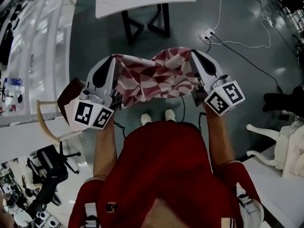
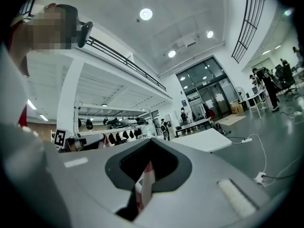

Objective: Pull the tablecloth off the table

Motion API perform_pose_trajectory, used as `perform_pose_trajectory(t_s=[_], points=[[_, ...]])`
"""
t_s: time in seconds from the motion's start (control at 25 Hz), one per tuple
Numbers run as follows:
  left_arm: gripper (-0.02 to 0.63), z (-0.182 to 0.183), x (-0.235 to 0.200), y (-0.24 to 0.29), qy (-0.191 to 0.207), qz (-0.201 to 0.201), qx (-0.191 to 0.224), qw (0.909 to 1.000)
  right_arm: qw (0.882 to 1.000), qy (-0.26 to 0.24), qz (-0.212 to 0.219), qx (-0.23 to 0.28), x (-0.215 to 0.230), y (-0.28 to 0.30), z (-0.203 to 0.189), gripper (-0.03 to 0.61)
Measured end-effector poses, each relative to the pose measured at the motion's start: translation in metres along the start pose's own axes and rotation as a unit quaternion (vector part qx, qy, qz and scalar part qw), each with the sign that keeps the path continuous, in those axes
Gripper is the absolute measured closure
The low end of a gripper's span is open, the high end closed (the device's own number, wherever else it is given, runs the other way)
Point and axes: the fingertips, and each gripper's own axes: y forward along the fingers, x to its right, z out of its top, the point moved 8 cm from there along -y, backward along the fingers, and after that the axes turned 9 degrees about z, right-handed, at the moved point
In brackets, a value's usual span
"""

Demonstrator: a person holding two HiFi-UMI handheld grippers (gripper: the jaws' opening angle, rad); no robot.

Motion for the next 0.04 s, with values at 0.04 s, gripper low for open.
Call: perform_pose_trajectory(t_s=[0.04], points=[[0.606,-0.0004,0.0028,0.0004,0.0,0.0,0.0,1.0,1.0,0.0,0.001,0.0,0.0009,-0.0023,0.0007,0.565]])
